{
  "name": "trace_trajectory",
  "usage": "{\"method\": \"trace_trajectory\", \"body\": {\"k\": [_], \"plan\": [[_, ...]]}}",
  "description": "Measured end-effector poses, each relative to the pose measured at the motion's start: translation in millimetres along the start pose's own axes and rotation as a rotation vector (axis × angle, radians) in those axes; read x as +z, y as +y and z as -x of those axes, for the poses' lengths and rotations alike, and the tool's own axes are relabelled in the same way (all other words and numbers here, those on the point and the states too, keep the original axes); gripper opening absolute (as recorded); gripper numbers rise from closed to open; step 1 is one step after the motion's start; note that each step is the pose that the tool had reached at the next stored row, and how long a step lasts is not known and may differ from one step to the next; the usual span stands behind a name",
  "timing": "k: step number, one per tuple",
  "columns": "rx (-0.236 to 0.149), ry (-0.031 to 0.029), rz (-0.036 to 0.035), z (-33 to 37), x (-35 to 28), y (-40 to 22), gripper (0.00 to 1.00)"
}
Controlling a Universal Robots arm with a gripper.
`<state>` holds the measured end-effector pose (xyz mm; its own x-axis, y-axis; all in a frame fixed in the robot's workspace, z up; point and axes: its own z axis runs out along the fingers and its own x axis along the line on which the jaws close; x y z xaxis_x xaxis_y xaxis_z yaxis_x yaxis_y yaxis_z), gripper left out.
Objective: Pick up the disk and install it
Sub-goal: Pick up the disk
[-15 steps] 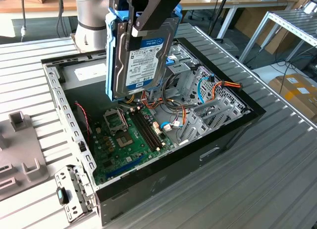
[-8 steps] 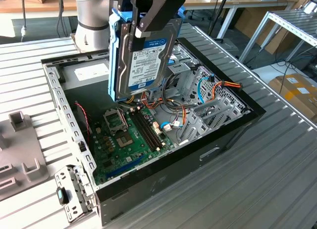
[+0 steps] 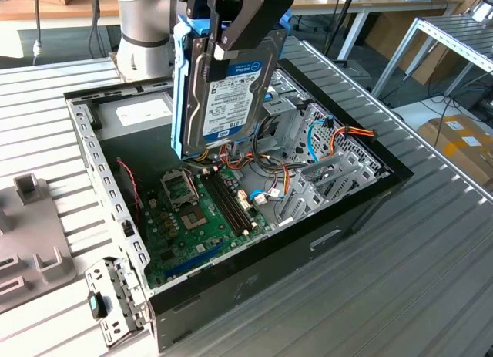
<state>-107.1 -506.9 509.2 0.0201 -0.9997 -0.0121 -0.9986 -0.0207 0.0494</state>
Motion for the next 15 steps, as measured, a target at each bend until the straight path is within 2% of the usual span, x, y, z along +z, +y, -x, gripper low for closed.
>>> {"method": "trace_trajectory", "body": {"k": [15], "plan": [[0.0,-0.0001,0.0,-4.9,0.1,-5.1,0.37]]}}
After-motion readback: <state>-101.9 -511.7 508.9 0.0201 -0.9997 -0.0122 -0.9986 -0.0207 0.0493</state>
